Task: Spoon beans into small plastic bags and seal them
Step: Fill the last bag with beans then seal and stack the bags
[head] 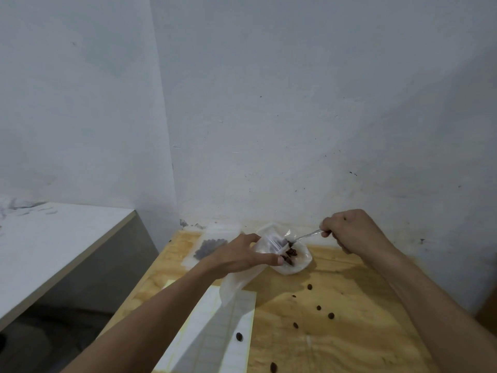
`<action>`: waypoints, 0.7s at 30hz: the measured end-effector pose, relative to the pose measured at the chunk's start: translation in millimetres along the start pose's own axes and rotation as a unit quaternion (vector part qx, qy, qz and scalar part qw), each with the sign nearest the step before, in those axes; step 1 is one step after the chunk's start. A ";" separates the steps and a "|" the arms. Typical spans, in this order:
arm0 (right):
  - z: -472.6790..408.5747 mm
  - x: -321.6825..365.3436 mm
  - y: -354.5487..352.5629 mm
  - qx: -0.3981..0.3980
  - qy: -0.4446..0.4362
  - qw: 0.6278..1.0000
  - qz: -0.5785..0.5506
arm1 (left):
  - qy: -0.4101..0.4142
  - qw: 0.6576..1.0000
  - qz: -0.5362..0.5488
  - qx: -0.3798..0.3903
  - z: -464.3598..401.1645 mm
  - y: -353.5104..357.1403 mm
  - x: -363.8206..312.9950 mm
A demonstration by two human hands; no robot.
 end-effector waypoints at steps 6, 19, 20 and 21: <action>6.7 8.5 1.4 -0.092 -0.125 0.977 0.149 | -0.045 0.999 0.016 0.006 -0.5 -3.6 1.8; -24.5 -43.2 43.6 -0.025 0.093 0.982 0.160 | 0.046 0.993 0.108 -0.022 -20.4 -5.6 -21.7; -25.5 -46.7 45.5 -0.026 0.111 0.984 0.136 | 0.050 0.994 0.099 -0.010 -20.4 -4.0 -26.8; -25.0 -50.7 47.4 -0.028 0.126 0.986 0.106 | 0.050 0.995 0.091 -0.001 -21.7 -2.3 -30.1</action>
Point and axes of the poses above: each hand's wrist, its own z-axis away from the middle knuckle, its own y-axis out of the palm, x = y × z, the point moved 2 cm from there along -z, towards the middle knuckle, and after that the axes turned 13 degrees about x, right-handed, at the moved point
